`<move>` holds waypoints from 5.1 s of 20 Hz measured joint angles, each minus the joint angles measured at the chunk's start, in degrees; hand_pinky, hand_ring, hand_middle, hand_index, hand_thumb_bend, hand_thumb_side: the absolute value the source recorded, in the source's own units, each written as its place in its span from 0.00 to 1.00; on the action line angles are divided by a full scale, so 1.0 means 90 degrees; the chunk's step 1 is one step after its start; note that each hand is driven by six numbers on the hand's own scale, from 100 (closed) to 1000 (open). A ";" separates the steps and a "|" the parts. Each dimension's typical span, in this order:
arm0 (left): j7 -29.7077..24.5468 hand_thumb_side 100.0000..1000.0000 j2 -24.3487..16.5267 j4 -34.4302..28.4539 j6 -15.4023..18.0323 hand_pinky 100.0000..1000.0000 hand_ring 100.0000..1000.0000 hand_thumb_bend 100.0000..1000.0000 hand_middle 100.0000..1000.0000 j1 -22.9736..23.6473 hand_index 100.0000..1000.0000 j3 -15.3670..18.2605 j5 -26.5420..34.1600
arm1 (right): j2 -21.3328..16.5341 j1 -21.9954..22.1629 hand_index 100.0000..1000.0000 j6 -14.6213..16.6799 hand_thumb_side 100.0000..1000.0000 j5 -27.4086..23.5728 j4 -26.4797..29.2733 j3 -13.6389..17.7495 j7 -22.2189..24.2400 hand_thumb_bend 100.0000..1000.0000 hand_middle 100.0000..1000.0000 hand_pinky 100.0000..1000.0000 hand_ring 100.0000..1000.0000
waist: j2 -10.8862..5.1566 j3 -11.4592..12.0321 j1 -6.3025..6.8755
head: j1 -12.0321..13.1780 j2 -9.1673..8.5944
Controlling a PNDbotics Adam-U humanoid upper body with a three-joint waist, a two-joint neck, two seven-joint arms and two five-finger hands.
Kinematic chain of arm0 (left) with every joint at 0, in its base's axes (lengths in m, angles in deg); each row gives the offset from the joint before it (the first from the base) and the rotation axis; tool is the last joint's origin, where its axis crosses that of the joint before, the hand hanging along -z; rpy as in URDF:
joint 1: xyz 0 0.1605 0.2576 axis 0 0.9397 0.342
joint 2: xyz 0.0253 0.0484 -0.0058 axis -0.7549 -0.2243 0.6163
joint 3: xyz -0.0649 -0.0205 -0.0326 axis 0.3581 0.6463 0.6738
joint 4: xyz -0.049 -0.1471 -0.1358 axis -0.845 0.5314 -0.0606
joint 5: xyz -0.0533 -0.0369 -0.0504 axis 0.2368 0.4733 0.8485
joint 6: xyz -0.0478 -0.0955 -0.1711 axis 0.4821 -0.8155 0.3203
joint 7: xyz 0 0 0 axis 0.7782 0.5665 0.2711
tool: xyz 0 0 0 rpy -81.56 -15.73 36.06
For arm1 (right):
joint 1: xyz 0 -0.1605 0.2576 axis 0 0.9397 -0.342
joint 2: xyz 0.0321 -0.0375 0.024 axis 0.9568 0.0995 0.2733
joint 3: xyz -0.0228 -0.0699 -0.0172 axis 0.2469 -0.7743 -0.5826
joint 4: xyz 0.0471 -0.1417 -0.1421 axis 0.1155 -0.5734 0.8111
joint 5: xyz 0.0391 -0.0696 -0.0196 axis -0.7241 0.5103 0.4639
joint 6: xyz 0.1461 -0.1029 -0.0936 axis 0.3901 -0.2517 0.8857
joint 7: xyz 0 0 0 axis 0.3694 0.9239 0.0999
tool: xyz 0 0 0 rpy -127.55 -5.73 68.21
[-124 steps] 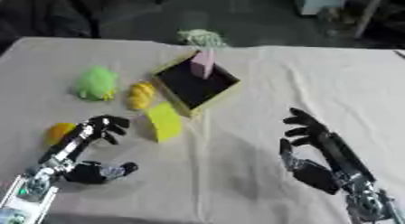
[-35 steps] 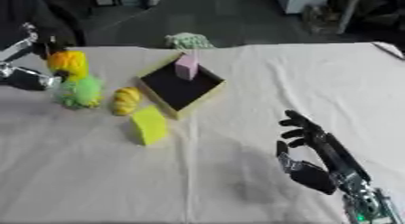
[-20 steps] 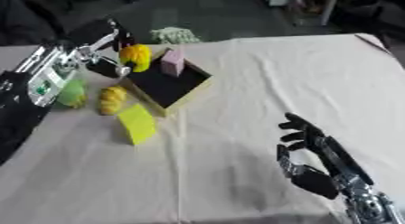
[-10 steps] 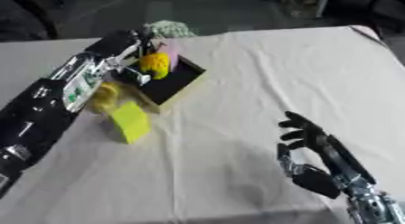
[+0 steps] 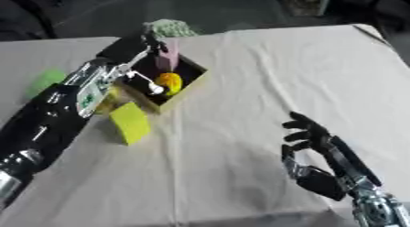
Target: Pick up objects on the table and place them in the box.
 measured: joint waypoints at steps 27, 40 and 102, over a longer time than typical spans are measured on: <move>-0.4413 0.07 -0.2232 -0.2985 0.1008 0.78 0.71 0.28 0.72 0.0852 0.86 -0.0946 0.2196 | -0.0034 0.0016 1.00 0.0007 0.22 0.0089 0.0000 0.0119 -0.0095 0.00 0.81 0.66 0.74 | -0.0049 0.0234 0.0167 | -0.0309 0.0000; -0.4561 0.03 -0.1999 -0.2560 0.1305 0.80 0.75 0.25 0.76 0.0984 0.89 -0.1172 0.1874 | -0.0044 0.0016 1.00 0.0019 0.22 0.0094 0.0000 0.0118 -0.0085 0.00 0.81 0.67 0.74 | -0.0050 0.0195 0.0159 | -0.0334 0.0000; -0.4366 0.00 -0.2027 -0.2926 0.1013 0.75 0.59 0.09 0.56 0.0649 0.70 -0.0657 0.1821 | -0.0044 0.0017 1.00 0.0060 0.22 0.0107 -0.0001 0.0118 -0.0027 0.00 0.81 0.67 0.74 | -0.0111 0.0177 0.0156 | -0.0393 0.0001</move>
